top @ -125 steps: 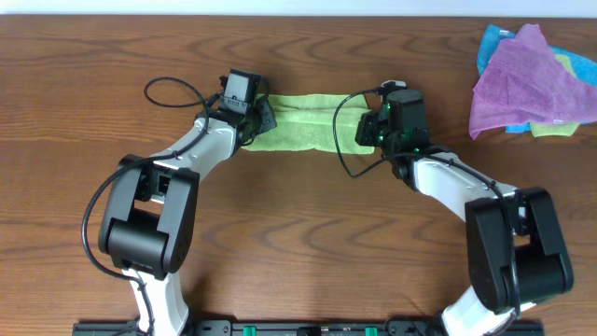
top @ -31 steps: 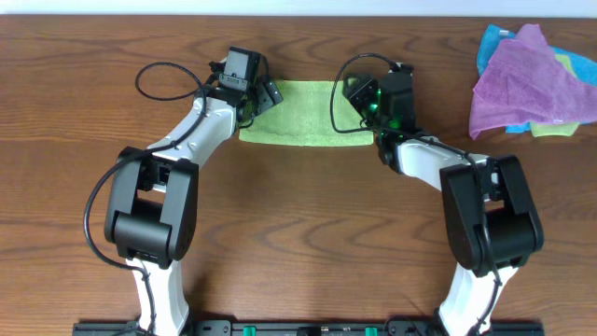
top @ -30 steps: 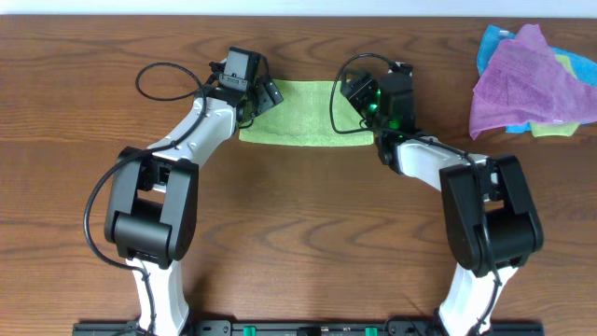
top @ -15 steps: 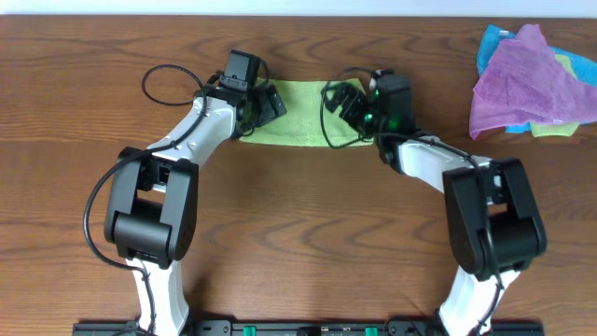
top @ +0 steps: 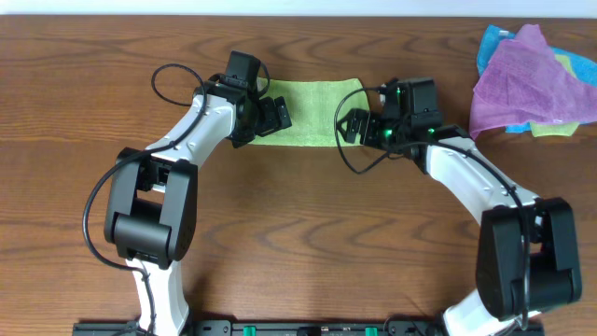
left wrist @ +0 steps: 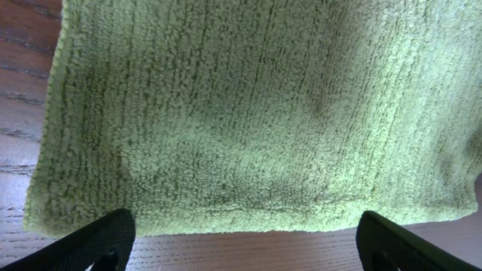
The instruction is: Fold the cloth
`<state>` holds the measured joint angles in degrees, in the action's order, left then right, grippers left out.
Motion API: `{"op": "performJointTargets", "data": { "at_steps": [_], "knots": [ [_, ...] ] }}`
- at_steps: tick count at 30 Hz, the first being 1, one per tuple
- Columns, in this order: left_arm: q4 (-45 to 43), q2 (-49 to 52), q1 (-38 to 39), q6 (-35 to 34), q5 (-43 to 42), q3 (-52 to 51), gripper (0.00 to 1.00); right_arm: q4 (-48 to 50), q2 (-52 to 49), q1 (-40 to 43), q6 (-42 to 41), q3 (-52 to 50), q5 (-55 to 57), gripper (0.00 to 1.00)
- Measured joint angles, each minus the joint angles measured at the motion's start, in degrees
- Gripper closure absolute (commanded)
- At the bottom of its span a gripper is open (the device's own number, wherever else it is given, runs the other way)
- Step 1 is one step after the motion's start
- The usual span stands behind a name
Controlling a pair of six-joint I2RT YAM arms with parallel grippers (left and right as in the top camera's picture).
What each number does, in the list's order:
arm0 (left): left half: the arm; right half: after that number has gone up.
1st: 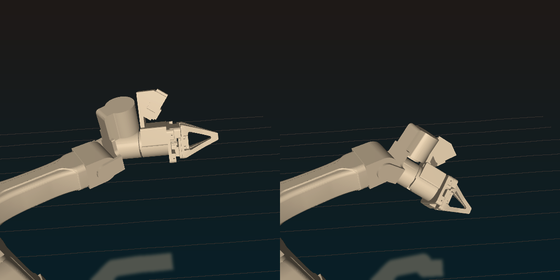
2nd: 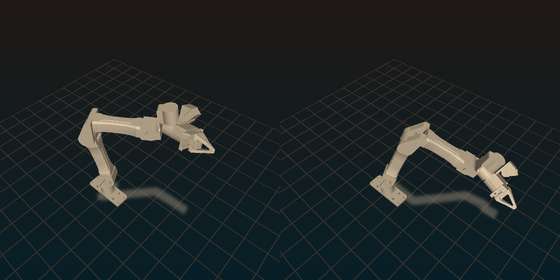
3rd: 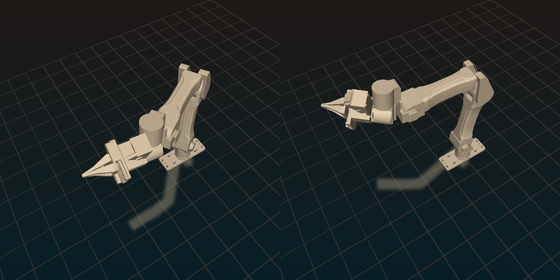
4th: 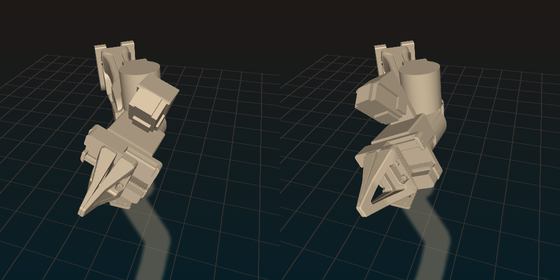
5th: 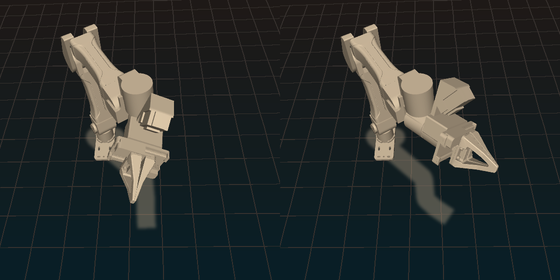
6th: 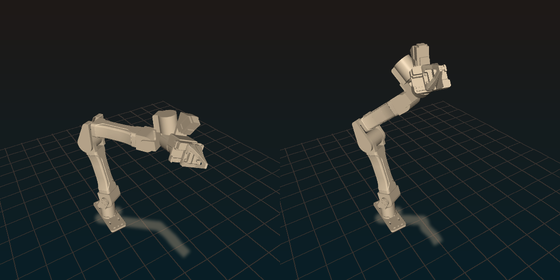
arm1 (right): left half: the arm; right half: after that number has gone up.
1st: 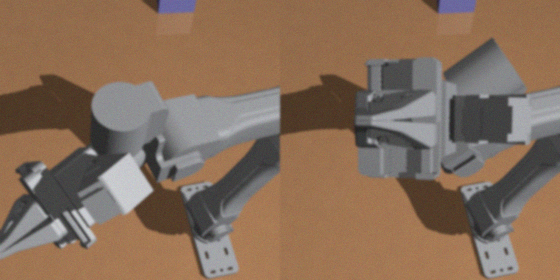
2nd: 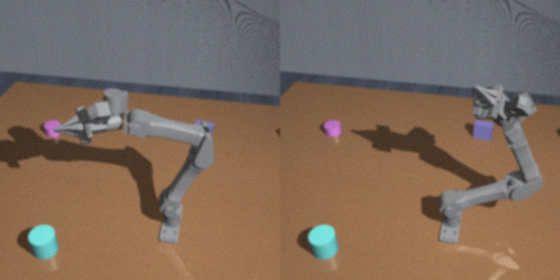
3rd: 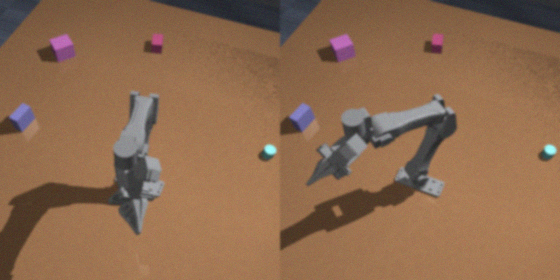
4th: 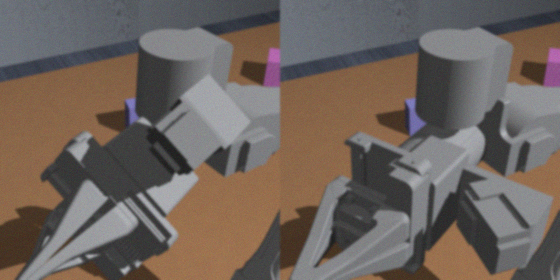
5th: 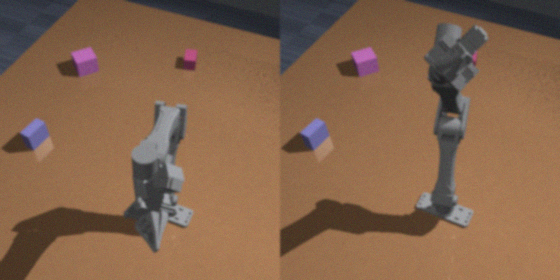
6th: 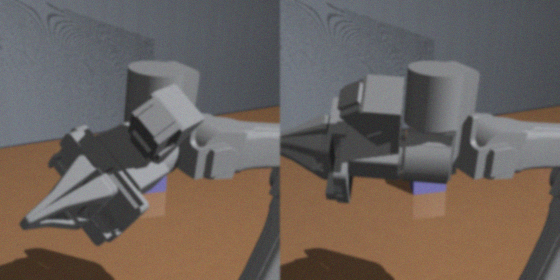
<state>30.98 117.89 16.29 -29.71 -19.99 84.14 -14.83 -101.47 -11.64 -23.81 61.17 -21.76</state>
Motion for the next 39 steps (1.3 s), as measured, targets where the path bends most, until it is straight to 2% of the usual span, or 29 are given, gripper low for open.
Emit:
{"op": "performJointTargets", "data": {
  "at_steps": [3,10,16,22,37,39],
  "knots": [
    [-1.84,-0.02,0.0,-0.26,0.0,0.0,0.05,-0.98,-1.29,0.0,4.57,0.0,1.2,0.01],
    [-17.86,-0.02,0.46,-0.48,-0.13,0.26,0.05,0.22,-3.37,0.0,10.16,0.0,4.7,0.01],
    [-18.1,0.72,1.57,-0.48,0.87,0.28,0.05,1.27,-3.39,0.0,12.87,0.0,7.96,0.01],
    [-18.38,5.73,1.62,-0.39,1.27,0.28,0.05,3.98,-5.66,0.24,14.97,0.0,9.75,0.01],
    [-17.9,5.73,1.62,-1.6,0.72,0.46,0.05,11.58,-11.06,0.37,14.86,0.63,6.58,0.01],
    [-17.73,5.73,1.6,-1.75,0.63,0.46,0.05,13.44,-12.09,0.37,14.43,1.09,5.9,0.04]
  ]
}}
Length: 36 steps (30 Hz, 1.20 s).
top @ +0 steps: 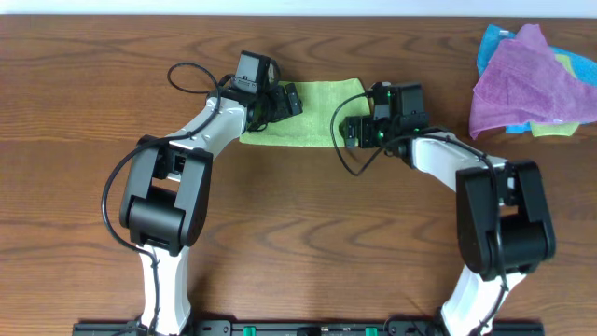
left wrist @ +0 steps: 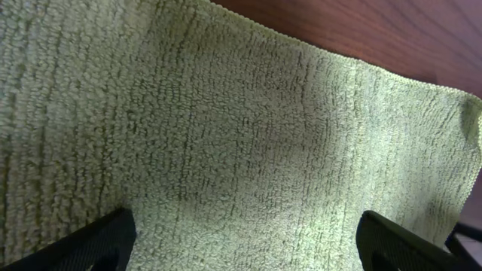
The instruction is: Fold the cloth
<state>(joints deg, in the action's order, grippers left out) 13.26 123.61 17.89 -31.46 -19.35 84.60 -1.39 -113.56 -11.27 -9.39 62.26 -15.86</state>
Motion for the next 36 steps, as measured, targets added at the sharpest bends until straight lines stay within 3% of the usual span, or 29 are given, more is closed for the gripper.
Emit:
{"op": "performJointTargets", "data": {
  "at_steps": [4,9,12,15,18,28,36],
  "knots": [
    [0.39,0.0,0.02,-0.02,-0.11,0.09,0.05,2.4,-1.44,0.0,-1.86,0.61,-1.49,0.31],
    [0.44,0.0,0.02,-0.02,-0.15,0.11,0.05,3.3,-1.99,-0.11,-3.96,0.63,-2.64,0.42],
    [0.46,0.0,0.02,-0.02,-0.13,0.11,0.05,3.04,-2.19,-0.2,-4.85,0.61,-2.95,0.67],
    [0.5,0.0,0.02,-0.02,-0.02,0.13,0.05,2.71,-2.36,-0.22,-5.51,0.5,-2.91,0.74],
    [0.59,0.0,0.02,-0.02,0.07,0.17,0.05,2.64,-2.56,-0.22,-5.75,0.46,-2.49,0.99],
    [1.25,0.0,0.02,-0.02,0.0,0.31,0.05,-0.87,-2.12,-0.46,-6.12,1.49,-0.35,0.99],
    [0.33,0.0,0.31,-0.07,-1.81,0.35,0.05,-6.4,5.27,-0.83,-5.03,1.51,3.15,0.99]
  ]
}}
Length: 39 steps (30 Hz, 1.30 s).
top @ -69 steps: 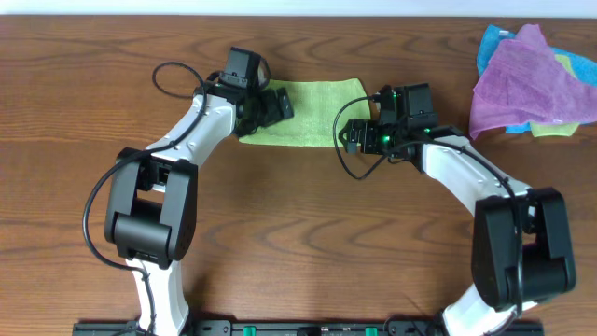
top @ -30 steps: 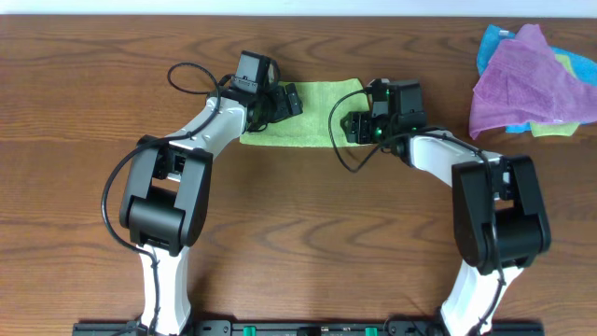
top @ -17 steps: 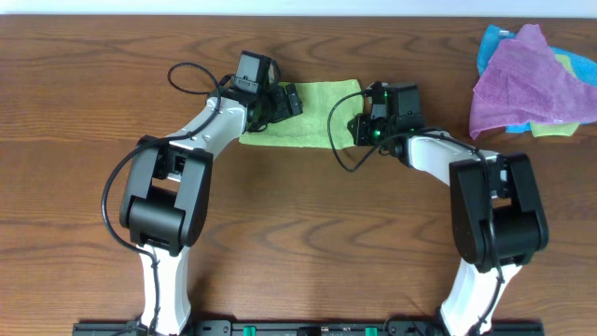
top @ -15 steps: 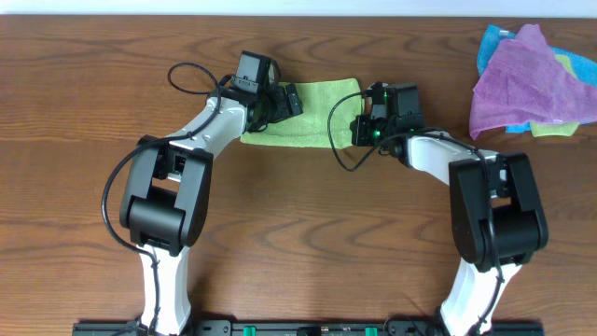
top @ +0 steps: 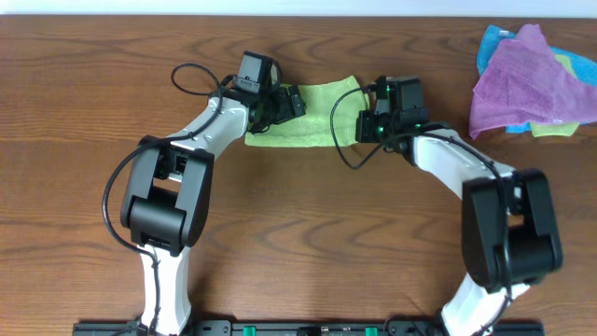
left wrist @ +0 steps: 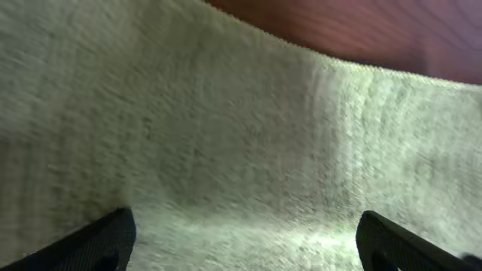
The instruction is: Fold the cloth
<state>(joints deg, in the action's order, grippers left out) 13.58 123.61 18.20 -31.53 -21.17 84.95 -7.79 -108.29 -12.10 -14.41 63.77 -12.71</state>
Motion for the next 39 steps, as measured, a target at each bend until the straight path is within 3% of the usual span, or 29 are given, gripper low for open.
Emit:
{"op": "performJointTargets", "data": {
  "at_steps": [21,31,39],
  "knots": [
    [-2.97,-2.45,-3.65,0.09,-4.48,0.0,0.05,0.35,0.79,-6.19,0.02,0.07,1.66,0.99],
    [4.68,-9.14,-12.83,3.34,-2.8,0.02,0.05,0.72,0.79,-7.5,0.02,3.98,2.54,0.99],
    [5.99,-9.14,-13.22,4.85,-2.67,0.0,0.05,1.31,0.79,-10.75,-0.04,4.61,5.35,0.99]
  ]
}}
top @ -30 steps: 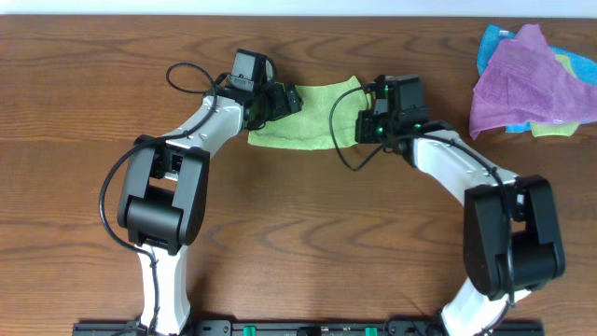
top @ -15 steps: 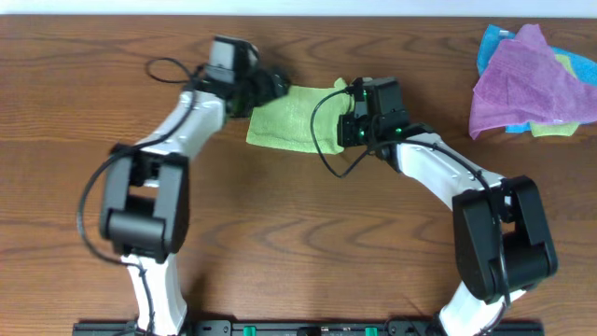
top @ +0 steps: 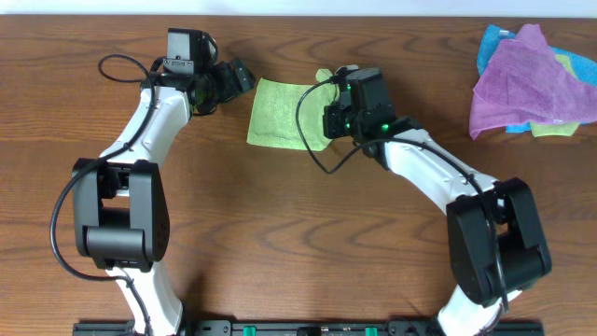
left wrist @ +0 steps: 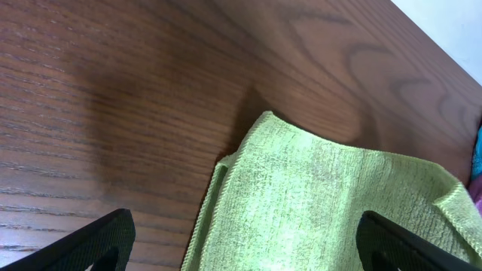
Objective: Fold the cloth
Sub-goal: 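Release with the left gripper and lift it away to the left, then press and fold the cloth bundle leftward with the right gripper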
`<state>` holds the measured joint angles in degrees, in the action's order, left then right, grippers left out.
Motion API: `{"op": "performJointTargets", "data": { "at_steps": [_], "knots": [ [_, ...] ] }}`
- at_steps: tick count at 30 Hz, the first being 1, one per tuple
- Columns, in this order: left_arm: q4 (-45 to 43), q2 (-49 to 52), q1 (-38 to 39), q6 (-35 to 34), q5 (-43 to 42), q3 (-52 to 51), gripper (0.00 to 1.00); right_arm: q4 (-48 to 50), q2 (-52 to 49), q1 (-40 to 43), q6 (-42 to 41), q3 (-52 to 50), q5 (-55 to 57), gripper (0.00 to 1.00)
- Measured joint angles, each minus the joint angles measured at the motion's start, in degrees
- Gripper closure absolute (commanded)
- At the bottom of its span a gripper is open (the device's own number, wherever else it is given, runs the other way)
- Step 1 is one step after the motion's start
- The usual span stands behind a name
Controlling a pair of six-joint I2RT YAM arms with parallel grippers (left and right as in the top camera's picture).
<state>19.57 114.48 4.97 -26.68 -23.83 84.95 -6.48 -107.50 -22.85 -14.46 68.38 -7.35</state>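
The green cloth (top: 280,112) lies folded into a small squarish shape at the back middle of the table. In the left wrist view the green cloth (left wrist: 331,203) shows a doubled left edge and a raised fold at its far right. My left gripper (top: 239,77) hovers open just left of the cloth, its fingers (left wrist: 113,237) spread wide with nothing between them. My right gripper (top: 328,119) sits at the cloth's right edge, where a corner sticks up. Its jaws appear shut on that edge, though the wrist hides them.
A heap of purple, blue and yellow cloths (top: 527,79) lies at the back right corner. The table's far edge (top: 298,17) runs close behind the green cloth. Both arms' cables loop beside the wrists.
My left gripper has come off the cloth and now sits to its left. My right gripper is further left with the cloth's right edge, and the cloth is much narrower.
The cloth first lay as a wide strip, my open left gripper at its front left edge and my right at its right end. Then the left gripper sat over the strip's left part. Then both were at the ends. Now the right end is folded leftward and the left gripper is clear.
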Motion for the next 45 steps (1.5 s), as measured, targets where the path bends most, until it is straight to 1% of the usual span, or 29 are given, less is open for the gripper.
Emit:
{"op": "performJointTargets", "data": {
  "at_steps": [6,10,19,24,31,43,44,45],
  "knots": [
    [0.55,0.0,-0.07,1.07,-0.04,0.0,0.05,2.67,0.0,-1.64,-0.66,0.07,2.62,0.99],
    [1.92,-0.17,-0.55,2.05,-1.9,0.0,0.05,3.17,-0.28,-2.54,-1.7,0.44,4.37,0.99],
    [9.49,-7.26,-7.23,6.6,-3.26,0.0,0.05,5.68,-6.32,-5.81,-3.34,6.51,5.77,0.99],
    [12.46,-7.91,-9.01,8.55,-3.21,0.0,0.05,5.44,-7.43,-6.75,-3.39,6.84,6.4,0.99],
    [12.76,-7.91,-9.09,9.94,-3.21,0.0,0.05,4.79,-7.43,-7.76,-6.16,6.88,6.99,0.99],
    [12.79,-7.91,-9.09,10.25,-3.21,0.0,0.05,3.34,-7.43,-13.03,-8.74,6.88,7.13,0.99],
    [12.79,-7.91,-9.09,10.23,-3.19,0.0,0.05,3.28,-7.43,-13.03,-8.83,6.88,7.26,0.87],
    [12.76,-7.91,-9.09,10.25,-3.21,0.0,0.05,3.3,-7.43,-13.03,-9.05,6.88,7.5,0.42]
  ]
}}
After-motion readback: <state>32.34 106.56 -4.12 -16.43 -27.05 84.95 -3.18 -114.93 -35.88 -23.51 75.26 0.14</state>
